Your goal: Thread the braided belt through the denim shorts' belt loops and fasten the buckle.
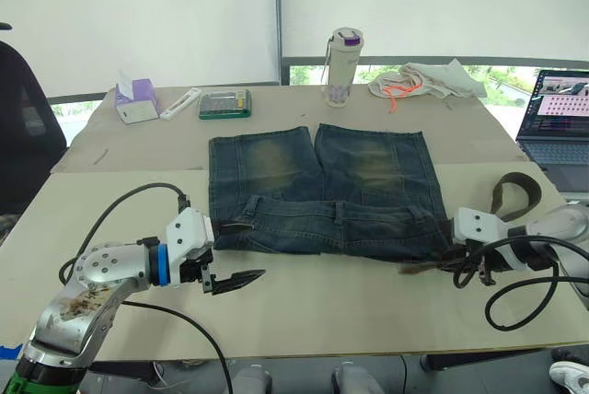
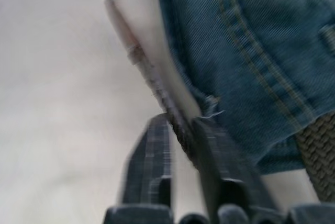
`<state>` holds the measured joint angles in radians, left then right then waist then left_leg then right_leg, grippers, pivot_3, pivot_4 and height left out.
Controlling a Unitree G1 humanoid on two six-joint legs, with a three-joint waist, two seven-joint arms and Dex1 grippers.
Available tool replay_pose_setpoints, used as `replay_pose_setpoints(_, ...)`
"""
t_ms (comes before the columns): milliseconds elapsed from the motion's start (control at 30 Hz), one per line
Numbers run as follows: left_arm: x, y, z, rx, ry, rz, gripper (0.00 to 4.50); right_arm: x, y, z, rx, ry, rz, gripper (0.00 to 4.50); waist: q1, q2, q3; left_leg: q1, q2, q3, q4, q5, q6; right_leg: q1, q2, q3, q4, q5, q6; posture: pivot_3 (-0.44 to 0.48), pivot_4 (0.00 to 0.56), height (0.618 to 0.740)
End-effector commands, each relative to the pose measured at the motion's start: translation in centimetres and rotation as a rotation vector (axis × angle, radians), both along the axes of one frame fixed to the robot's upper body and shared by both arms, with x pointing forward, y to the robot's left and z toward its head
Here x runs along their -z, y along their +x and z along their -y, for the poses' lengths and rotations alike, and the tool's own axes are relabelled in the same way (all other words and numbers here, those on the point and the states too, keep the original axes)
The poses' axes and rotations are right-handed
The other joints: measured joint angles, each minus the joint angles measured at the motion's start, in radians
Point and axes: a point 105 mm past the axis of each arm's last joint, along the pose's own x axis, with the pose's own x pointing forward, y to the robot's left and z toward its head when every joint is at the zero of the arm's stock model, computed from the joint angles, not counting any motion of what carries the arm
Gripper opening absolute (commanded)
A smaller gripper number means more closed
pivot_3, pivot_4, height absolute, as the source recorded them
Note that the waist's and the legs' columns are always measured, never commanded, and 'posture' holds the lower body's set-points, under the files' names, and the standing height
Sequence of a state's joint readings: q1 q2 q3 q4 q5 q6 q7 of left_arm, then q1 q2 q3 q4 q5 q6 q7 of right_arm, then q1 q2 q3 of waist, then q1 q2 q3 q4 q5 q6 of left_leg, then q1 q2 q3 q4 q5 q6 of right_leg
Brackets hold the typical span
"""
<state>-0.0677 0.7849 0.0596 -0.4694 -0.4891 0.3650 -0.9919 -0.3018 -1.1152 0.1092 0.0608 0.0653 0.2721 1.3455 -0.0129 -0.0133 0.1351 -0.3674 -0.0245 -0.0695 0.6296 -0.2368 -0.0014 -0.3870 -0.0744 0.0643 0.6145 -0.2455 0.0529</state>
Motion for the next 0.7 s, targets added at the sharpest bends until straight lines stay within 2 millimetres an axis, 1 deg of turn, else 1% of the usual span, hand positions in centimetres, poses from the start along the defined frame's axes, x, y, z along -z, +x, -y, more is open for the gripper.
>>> replay_pose_setpoints(33, -0.9, -0.2, 0.5, 0.016, -0.012, 0.026, 4.43, -1.6, 0.0, 0.5, -0.004, -0.011, 0.042, 0.03, 0.000, 0.000, 0.000, 0.000, 0.000, 0.000, 0.000, 0.000, 0.000, 0.000, 0.000, 0.000, 0.000, 0.000, 0.000, 0.000, 0.150, 0.740)
replay_pose_setpoints(167, -1.6, -0.1, 0.9, 0.021, -0.086, -0.001, 4.43, -3.0, -0.2, 0.2, -0.015, 0.022, 0.055, 0.03, 0.000, 0.000, 0.000, 0.000, 0.000, 0.000, 0.000, 0.000, 0.000, 0.000, 0.000, 0.000, 0.000, 0.000, 0.000, 0.000, 0.150, 0.740)
replay_pose_setpoints(233, -2.7, 0.1, 1.8, 0.040, -0.225, -0.064, 4.43, -4.4, -0.3, -1.1, -0.048, 0.095, 0.068, 0.03, 0.001, 0.000, 0.000, 0.000, 0.000, 0.000, 0.000, 0.000, 0.000, 0.000, 0.000, 0.000, 0.000, 0.000, 0.000, 0.000, 0.150, 0.740)
replay_pose_setpoints(267, -2.8, 0.0, 2.3, 0.069, -0.257, -0.101, 4.43, -5.0, -0.5, -1.9, -0.071, 0.131, 0.063, 0.03, 0.002, 0.000, 0.000, 0.000, 0.000, 0.000, 0.000, 0.000, 0.000, 0.000, 0.000, 0.000, 0.000, 0.000, 0.000, 0.000, 0.150, 0.740)
replay_pose_setpoints(333, -2.6, 0.1, 4.0, 0.144, -0.309, -0.193, 4.43, -5.8, -1.0, -4.0, -0.137, 0.204, 0.046, 0.03, 0.000, 0.000, 0.000, -0.001, 0.000, -0.001, 0.002, 0.000, 0.000, 0.000, 0.000, 0.000, 0.001, 0.000, 0.000, 0.000, 0.150, 0.740)
replay_pose_setpoints(467, -2.4, 0.8, 6.4, 0.234, -0.380, -0.287, 4.43, -6.0, -1.6, -6.5, -0.220, 0.269, 0.013, 0.03, 0.000, -0.001, 0.000, 0.000, 0.000, -0.002, 0.002, 0.000, 0.000, 0.001, 0.001, -0.001, 0.002, 0.000, 0.001, 0.000, 0.150, 0.740)
replay_pose_setpoints(533, -2.4, 1.8, 8.6, 0.299, -0.401, -0.314, 4.43, -6.2, -1.7, -7.9, -0.279, 0.285, 0.016, 0.03, 0.000, -0.001, 0.000, -0.001, -0.002, -0.002, 0.003, 0.000, 0.000, 0.000, 0.001, -0.001, 0.002, 0.000, 0.001, 0.000, 0.150, 0.740)
replay_pose_setpoints(600, -2.5, 2.7, 10.0, 0.322, -0.416, -0.326, 4.43, -6.4, -1.6, -8.6, -0.306, 0.288, 0.026, 0.03, 0.003, -0.001, 0.000, -0.001, -0.005, -0.002, 0.005, 0.000, 0.000, 0.001, 0.001, -0.001, 0.002, 0.000, 0.001, 0.000, 0.150, 0.740)
replay_pose_setpoints(700, -2.1, 3.0, 11.3, 0.377, -0.406, -0.341, 4.43, -6.8, -1.4, -9.2, -0.326, 0.304, 0.037, 0.03, 0.001, -0.001, 0.000, -0.002, -0.006, -0.003, 0.005, 0.000, 0.001, 0.000, 0.000, -0.001, 0.002, 0.000, 0.001, 0.000, 0.150, 0.740)
